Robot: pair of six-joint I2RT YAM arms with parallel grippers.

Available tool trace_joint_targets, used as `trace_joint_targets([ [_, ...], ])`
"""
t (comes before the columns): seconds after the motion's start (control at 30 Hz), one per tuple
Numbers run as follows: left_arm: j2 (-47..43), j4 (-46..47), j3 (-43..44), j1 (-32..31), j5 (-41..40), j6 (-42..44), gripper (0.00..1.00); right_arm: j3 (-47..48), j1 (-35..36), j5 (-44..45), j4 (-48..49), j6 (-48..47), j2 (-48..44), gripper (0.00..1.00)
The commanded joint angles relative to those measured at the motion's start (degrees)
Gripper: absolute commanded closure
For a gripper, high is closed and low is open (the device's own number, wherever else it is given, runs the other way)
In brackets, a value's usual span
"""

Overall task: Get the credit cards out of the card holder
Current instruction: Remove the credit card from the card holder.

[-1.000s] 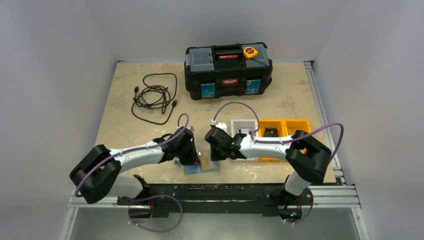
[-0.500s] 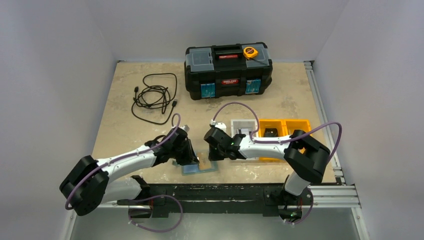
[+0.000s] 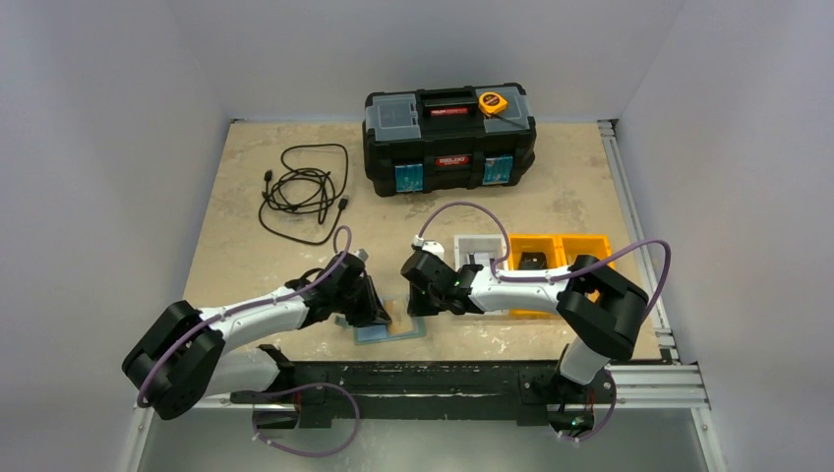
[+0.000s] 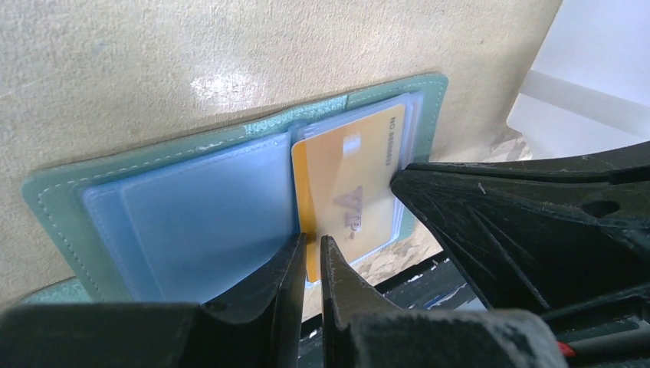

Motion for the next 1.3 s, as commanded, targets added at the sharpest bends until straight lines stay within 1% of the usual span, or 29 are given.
trace_joint_targets([
  [0.0,1.66,3.67,-1.80,0.76,-0.05,-0.81,0.88,-2.44,0.47,0.13,-3.43,0.07,1.94,0.96],
  [0.17,2.30,4.67,-2.38,1.09,0.33,-0.95,0.88,-2.64,0.42,0.24,-3.37,0.18,1.86,0.96],
  [0.43,-0.79,-1.20,-1.65,1.27,-2.56,0.79,0.87,-2.99,0.47,0.12,-3.26,0.28,2.17,0.96],
  [0.8,-0.56,-3.15,-1.02,1.51,-3.29,1.96,0.86,-3.16,0.45,0.12,-3.18,0.44,2.53,0.97],
  [1.07,1.04,3.17,-2.37,1.71,-0.47,0.84,0.86,-1.95,0.60,1.20,-3.51,-0.70,3.00,0.99],
  [1.27,1.82,6.90,-3.45,1.97,0.89,-0.36,0.87,1.19,2.57,1.02,-4.21,-1.14,5.27,0.99],
])
